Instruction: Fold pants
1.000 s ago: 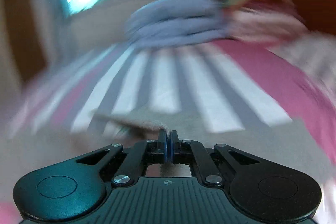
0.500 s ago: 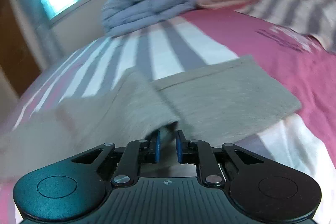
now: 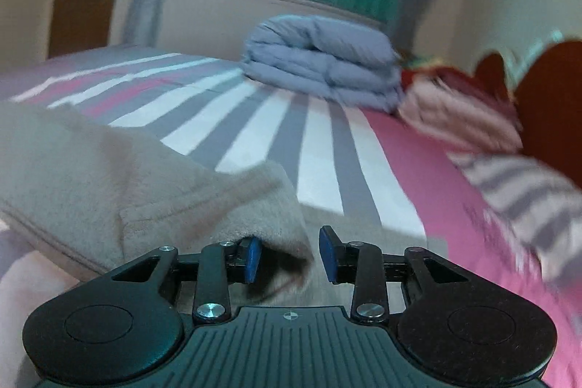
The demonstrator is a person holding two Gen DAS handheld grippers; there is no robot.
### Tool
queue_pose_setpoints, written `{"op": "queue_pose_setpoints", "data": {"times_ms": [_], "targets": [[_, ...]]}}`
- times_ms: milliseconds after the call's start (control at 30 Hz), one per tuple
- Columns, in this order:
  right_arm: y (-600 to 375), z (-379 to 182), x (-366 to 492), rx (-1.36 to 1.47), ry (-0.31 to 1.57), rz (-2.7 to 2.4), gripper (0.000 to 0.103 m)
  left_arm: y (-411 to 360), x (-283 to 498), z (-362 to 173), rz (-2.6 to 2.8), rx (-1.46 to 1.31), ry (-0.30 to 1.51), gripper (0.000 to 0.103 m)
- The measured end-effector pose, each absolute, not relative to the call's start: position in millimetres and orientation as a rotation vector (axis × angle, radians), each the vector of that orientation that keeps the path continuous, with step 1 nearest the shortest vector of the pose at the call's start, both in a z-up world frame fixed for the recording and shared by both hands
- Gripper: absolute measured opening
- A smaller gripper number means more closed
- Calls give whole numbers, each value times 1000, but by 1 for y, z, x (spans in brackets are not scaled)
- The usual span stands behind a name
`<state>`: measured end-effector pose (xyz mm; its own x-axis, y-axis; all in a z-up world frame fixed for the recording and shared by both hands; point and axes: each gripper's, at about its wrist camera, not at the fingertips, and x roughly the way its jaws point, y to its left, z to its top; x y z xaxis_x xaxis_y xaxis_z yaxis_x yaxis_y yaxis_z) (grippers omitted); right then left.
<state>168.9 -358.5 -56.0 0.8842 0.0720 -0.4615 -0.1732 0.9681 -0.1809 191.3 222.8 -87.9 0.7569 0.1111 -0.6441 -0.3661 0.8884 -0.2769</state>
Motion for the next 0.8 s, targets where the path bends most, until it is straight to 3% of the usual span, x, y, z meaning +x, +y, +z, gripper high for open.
{"op": "queue_pose_setpoints", "data": {"times_ms": [67,133,233,300,633,700,800], "targets": [[-369,-52,175,-137,435,159,28,223,192,-88,268,-405,666,90],[-408,-47,180,223,408,171,18,223,192,-88,268,-405,667,90],[-490,-83,184,830,395,-26,16,222,193,-88,270,-404,670,90],[-519,-119,187,1025,443,-115,16,222,193,-88,271,-402,671,91],[-550,-156,184,1132,475,-77,16,219,195,-88,277,-399,672,91],[-550,-146,184,1080,492,-85,4,220,195,-88,277,-400,672,91],[-548,-125,169,1029,471,-78,4,219,195,-88,276,-399,672,91]]}}
